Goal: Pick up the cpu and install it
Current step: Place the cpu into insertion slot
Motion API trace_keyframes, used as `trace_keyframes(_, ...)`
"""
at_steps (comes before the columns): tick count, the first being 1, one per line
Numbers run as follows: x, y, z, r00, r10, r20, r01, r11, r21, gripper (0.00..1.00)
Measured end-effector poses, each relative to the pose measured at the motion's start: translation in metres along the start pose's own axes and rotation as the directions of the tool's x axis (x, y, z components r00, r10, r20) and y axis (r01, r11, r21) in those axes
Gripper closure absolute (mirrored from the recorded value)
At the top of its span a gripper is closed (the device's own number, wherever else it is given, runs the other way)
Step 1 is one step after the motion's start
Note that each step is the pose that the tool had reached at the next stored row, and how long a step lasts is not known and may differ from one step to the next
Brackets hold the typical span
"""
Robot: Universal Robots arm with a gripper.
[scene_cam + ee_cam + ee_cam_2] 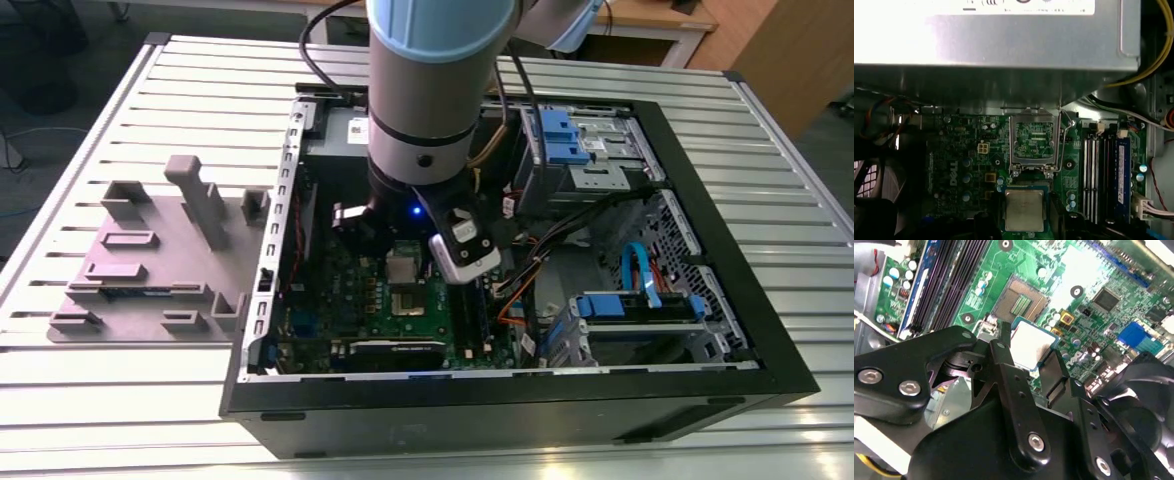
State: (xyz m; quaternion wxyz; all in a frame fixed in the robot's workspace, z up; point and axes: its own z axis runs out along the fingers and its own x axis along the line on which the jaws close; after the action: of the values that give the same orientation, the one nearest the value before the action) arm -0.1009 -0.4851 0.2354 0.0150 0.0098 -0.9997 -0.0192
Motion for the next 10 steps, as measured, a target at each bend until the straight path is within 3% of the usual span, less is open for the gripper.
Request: trace_keyframes(10, -0.0001, -0.0115, 0.0124, 0.9993, 0.037, 0.0016, -0.037, 0.9993, -0.0014, 0.53)
